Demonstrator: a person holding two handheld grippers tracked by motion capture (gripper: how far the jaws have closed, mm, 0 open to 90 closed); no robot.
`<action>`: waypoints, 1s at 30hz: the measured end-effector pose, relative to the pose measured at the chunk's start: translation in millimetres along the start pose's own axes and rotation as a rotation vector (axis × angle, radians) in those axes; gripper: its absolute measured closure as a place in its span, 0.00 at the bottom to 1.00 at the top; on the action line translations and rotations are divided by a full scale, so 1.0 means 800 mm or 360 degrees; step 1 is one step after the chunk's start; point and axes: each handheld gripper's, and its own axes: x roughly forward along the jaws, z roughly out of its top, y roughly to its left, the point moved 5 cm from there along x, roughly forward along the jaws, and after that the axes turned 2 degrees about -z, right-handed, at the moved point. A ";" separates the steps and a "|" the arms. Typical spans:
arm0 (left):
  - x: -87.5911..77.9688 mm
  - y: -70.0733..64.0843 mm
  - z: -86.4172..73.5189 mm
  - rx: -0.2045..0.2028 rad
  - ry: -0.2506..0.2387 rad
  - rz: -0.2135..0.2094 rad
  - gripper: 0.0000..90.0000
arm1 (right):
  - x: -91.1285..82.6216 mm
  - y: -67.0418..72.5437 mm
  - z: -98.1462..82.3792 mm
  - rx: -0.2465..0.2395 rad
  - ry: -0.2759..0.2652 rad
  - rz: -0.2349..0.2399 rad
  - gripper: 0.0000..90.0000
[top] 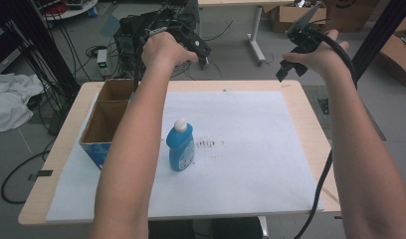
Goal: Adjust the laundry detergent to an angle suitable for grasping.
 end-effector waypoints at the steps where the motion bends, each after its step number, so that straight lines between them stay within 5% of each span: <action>1: 0.000 0.000 0.000 0.0003 0.0002 -0.0001 0.00 | 0.000 0.000 0.000 0.0000 0.0002 0.0001 0.24; 30: -0.013 -0.007 -0.012 0.0019 -0.0007 0.0033 0.00 | 0.004 0.002 -0.006 -0.0029 -0.0014 0.0021 0.24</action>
